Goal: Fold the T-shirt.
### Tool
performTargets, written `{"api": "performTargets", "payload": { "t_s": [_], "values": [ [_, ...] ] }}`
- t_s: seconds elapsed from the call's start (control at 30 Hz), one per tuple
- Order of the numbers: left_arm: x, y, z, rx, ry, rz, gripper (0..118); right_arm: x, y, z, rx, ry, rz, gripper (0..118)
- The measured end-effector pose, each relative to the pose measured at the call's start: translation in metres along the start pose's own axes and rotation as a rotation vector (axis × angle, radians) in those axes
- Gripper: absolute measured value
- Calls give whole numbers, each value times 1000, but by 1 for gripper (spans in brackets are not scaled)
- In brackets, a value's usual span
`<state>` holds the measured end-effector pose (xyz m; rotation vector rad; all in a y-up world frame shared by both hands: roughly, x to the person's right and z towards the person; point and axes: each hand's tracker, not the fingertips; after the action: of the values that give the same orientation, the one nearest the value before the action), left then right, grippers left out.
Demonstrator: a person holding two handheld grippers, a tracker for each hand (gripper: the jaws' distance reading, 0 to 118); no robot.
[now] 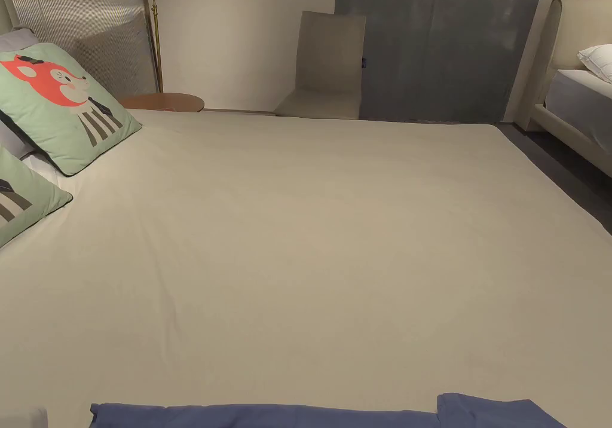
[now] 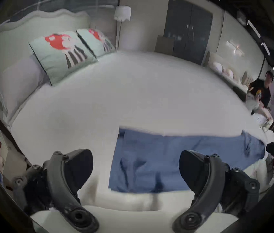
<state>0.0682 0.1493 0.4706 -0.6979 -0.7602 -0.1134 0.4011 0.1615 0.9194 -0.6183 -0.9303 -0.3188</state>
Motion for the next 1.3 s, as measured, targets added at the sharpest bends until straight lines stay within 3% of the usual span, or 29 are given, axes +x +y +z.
{"api": "performTargets", "payload": {
  "t_s": [0.07,0.2,0.3,0.33,0.37,0.47,0.5,0.53,0.57,0.83,0.9,0.93,0.97,1.0,1.03,1.1,1.3],
  "values": [
    [13,16,13,87,-16,8,104,-12,18,9,107,-15,-26,103],
    [46,41,28,251,-30,-44,104,-47,48,18,309,-99,-2,103],
    [66,53,36,335,-35,-71,99,-71,63,15,374,-141,-31,99],
    [72,54,37,356,-33,-82,91,-78,66,15,397,-153,-42,92],
    [76,55,39,362,-28,-91,76,-84,68,15,413,-161,-47,80],
    [84,57,42,393,-31,-103,52,-103,71,17,467,-181,-37,63],
    [84,57,41,392,-32,-102,9,-108,72,18,477,-180,-27,35],
    [82,56,41,397,-45,-93,1,-112,72,18,493,-181,-16,16],
    [79,56,40,380,-67,-89,0,-117,71,19,510,-185,-7,2],
    [0,53,10,181,-334,127,0,-139,66,20,509,-150,33,0],
    [-33,49,-9,61,-457,200,6,-144,65,19,493,-142,32,0],
    [-48,46,-20,2,-501,233,21,-146,63,19,488,-140,29,0],
    [-63,41,-30,-55,-531,268,47,-148,62,18,483,-141,29,0],
    [-71,38,-34,-87,-535,301,86,-151,61,18,476,-143,32,0],
    [-82,33,-44,-133,-543,322,109,-153,60,18,470,-145,35,0],
    [-104,24,-57,-148,-506,343,109,-157,57,18,457,-144,32,0],
    [-136,0,-97,-333,-627,569,109,-171,52,19,422,-152,45,0]
  ]
}}
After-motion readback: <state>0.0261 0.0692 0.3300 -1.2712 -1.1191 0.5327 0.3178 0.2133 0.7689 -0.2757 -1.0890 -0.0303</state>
